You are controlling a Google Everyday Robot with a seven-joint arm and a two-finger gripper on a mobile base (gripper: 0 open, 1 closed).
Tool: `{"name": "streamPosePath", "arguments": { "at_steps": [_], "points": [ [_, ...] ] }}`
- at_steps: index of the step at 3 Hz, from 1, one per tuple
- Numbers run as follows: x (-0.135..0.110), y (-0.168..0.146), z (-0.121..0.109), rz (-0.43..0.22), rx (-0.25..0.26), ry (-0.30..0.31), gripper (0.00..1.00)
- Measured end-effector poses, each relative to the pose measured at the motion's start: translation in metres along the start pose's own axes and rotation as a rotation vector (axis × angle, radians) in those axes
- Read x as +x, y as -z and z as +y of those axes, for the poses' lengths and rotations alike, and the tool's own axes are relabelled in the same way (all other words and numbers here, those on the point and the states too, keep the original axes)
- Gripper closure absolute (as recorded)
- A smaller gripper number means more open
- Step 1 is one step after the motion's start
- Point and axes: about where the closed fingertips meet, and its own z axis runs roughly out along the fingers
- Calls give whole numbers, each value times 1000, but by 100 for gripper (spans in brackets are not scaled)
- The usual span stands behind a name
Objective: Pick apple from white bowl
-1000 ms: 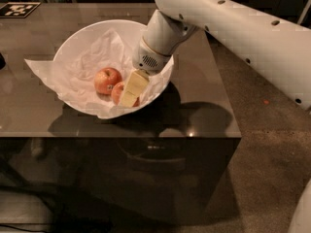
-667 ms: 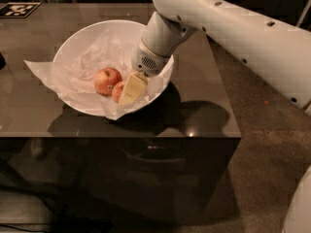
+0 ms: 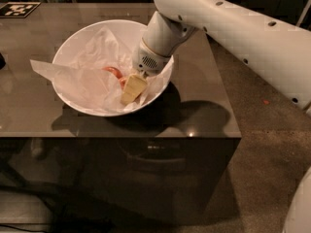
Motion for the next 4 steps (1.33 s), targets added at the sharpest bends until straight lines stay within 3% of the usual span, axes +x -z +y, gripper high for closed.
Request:
{"name": "streamPosePath", "arguments": {
  "at_steps": [1,2,4],
  "points": [
    [0,0,0,0,0,0,89],
    [-5,5,3,-4,-17,8,100],
    [-39,39,21,-3,-57,56,100]
  ]
}}
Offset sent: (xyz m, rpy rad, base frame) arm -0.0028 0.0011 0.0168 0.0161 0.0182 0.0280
